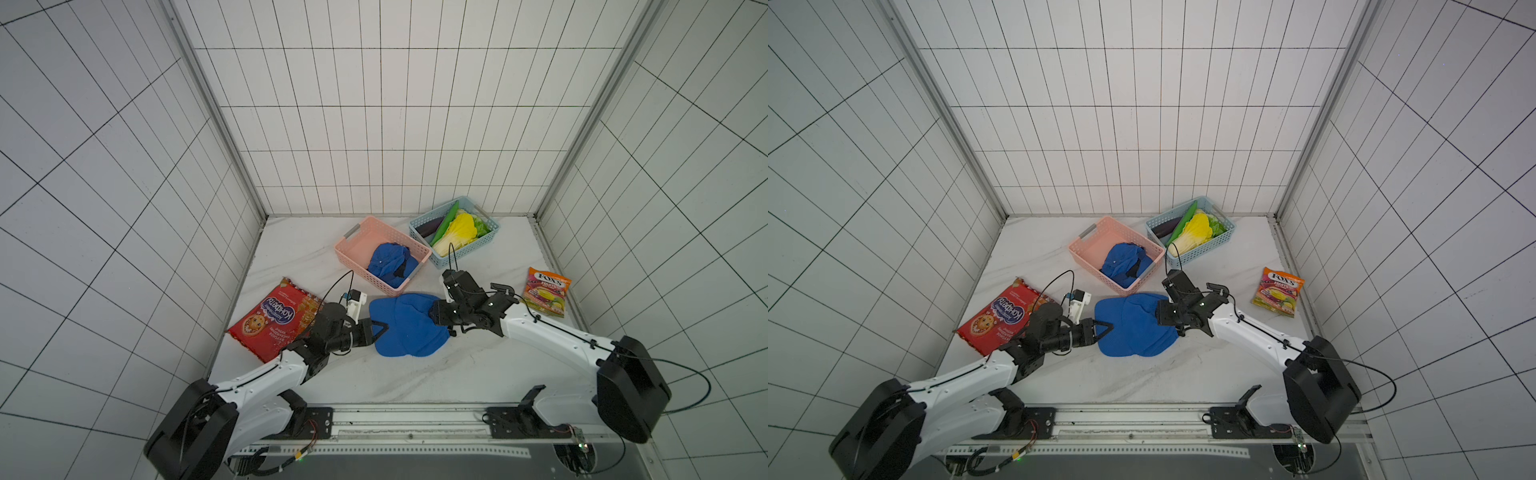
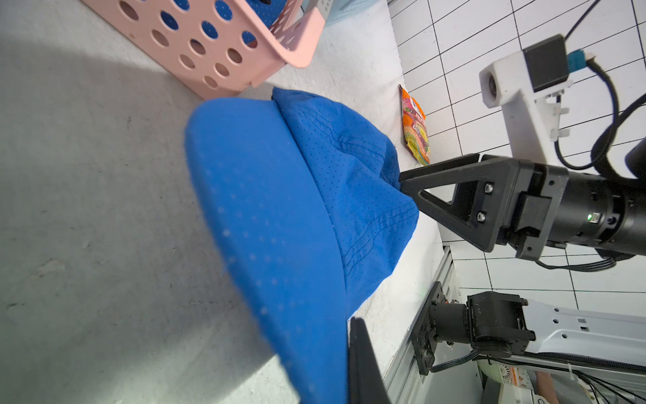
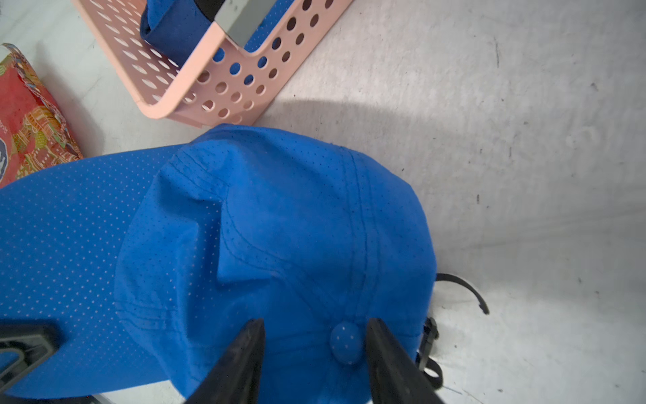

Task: Turn the baseball cap inside out
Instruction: Place the baseball cap at the center of the board.

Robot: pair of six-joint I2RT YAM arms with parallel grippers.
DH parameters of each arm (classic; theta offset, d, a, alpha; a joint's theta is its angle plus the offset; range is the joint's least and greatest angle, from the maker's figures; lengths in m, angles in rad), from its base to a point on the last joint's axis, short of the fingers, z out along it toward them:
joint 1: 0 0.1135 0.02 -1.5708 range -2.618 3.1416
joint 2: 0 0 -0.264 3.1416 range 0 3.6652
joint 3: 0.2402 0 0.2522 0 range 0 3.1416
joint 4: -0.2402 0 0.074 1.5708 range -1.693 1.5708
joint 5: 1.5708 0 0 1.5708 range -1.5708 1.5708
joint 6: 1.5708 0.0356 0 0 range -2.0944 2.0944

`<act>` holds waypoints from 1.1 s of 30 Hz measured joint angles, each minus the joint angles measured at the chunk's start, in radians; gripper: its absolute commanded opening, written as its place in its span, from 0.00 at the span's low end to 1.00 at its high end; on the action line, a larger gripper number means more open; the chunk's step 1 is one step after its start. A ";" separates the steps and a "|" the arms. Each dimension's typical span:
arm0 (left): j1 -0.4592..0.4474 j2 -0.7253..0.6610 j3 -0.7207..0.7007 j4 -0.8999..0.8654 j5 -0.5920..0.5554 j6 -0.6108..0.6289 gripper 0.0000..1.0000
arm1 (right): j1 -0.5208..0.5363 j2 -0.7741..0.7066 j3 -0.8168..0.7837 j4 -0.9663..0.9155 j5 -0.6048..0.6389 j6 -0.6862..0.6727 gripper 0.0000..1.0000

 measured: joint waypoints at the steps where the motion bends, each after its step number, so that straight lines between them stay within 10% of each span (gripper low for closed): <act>1: 0.000 0.002 0.000 0.000 0.000 0.000 0.00 | 0.000 0.006 0.000 0.005 -0.003 0.001 0.47; 33: 0.013 0.092 0.000 0.068 0.012 -0.014 0.00 | -0.113 -0.062 -0.151 0.092 -0.086 0.012 0.46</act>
